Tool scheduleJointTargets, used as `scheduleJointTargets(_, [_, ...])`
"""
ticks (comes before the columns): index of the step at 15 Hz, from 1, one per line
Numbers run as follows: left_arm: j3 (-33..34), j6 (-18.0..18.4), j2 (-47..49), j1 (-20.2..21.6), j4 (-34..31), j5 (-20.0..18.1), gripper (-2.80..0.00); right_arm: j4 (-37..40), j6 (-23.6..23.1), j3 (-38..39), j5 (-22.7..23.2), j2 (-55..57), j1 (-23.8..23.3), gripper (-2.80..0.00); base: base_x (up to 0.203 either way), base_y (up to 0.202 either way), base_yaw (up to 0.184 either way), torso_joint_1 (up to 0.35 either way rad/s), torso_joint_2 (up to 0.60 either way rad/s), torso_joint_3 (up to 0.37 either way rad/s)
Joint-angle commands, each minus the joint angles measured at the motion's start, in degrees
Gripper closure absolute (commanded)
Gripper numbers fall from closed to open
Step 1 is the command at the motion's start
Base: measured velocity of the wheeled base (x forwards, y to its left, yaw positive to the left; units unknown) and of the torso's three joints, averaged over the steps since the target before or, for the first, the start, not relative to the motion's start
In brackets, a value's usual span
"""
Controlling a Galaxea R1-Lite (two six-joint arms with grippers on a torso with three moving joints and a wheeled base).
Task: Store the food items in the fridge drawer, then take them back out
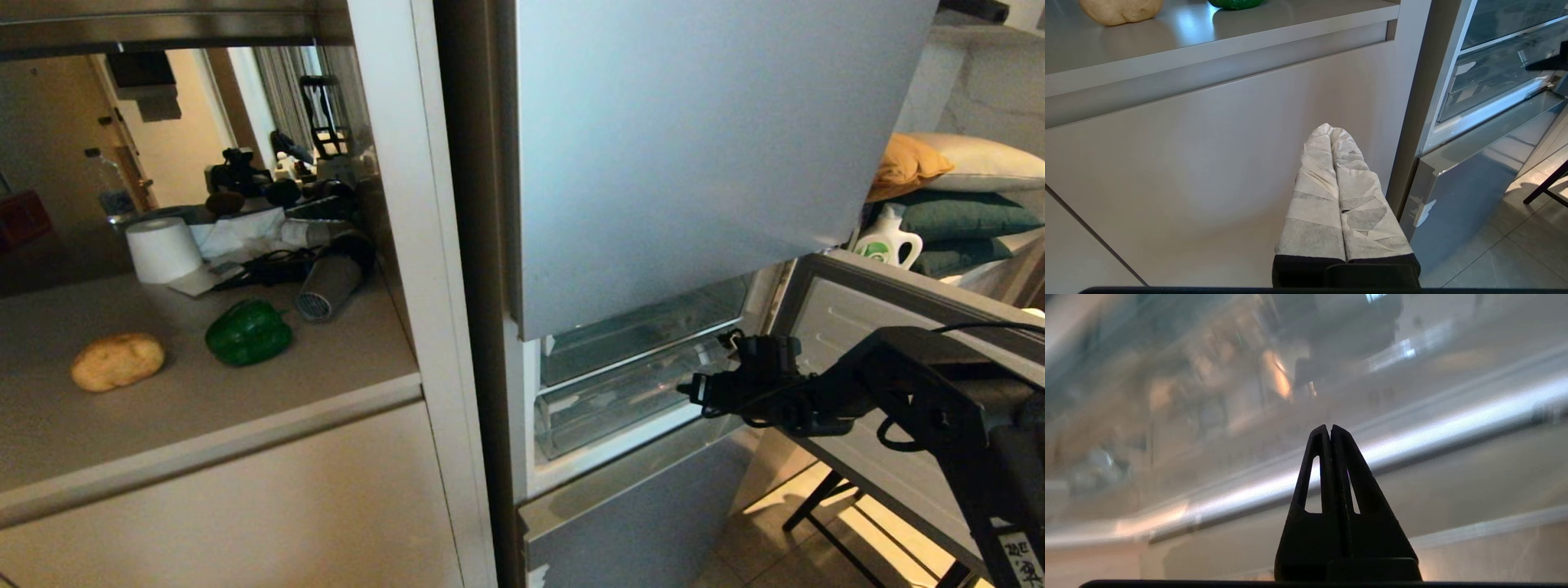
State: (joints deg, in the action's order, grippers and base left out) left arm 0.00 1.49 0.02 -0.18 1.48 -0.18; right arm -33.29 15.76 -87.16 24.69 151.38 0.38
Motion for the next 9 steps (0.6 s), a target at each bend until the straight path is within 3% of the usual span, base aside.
scheduleJointTargets(1, [0.62,0.01,0.06,0.01,0.02,0.01,0.00,-0.36,0.04,2.35,0.16,-1.82,-0.20,0.00,0.000,0.000,0.000,0.000,0.00,0.000])
scheduleJointTargets(9, [0.62,0.01,0.06,0.01,0.02,0.01,0.00,-0.01,0.35,-7.76,0.70,4.68,-0.20,0.00,0.000,0.000,0.000,0.000,0.00,0.000])
